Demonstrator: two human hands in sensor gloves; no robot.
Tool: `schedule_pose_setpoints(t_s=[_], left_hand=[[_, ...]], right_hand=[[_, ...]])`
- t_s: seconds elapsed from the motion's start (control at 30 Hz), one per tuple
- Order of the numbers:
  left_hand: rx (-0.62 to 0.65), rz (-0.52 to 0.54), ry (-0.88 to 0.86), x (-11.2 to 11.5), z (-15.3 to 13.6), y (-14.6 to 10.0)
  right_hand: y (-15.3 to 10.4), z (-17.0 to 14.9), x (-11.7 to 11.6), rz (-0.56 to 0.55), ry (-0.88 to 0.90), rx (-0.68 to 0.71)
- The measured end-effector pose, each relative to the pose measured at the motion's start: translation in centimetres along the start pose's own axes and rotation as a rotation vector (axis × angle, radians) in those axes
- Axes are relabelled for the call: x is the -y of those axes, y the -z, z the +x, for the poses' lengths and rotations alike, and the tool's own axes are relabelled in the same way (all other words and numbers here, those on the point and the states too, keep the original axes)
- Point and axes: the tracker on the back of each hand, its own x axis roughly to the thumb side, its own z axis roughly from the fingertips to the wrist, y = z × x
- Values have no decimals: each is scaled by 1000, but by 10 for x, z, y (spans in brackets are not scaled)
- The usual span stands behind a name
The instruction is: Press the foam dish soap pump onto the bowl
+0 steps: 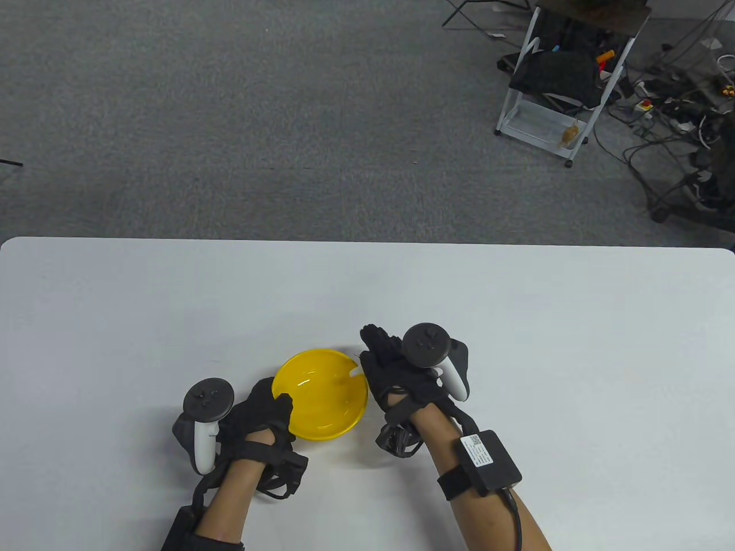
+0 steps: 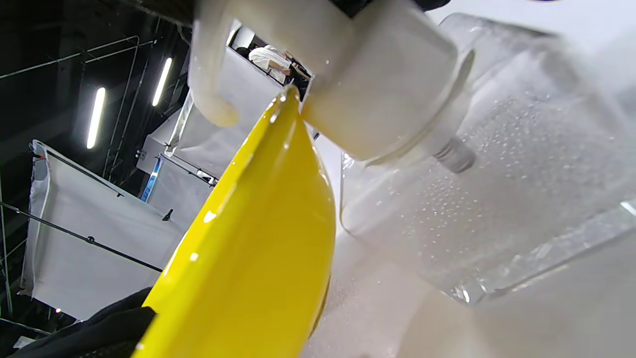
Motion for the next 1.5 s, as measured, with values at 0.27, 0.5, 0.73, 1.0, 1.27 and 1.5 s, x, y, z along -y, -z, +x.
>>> schedule_pose_setpoints(t_s=[0.27,0.5,0.73,1.0,1.27,1.5], left_hand=[[3,-8,6,2,0,1],[9,-12,-3,1,0,1],[6,-20,-4,1,-1,1],[5,-35,-12,1,0,1],[6,-38,-26,1,-1,2],[7,-47,-44,2,-1,3]], right_hand=[[0,-4,-2,-12,-38,10],[1,-7,-4,-15,-37,14],[1,-5,2,17,-29,-7],[4,0,8,50,3,-13],[5,-1,6,58,24,-3],[4,-1,4,35,-12,6]])
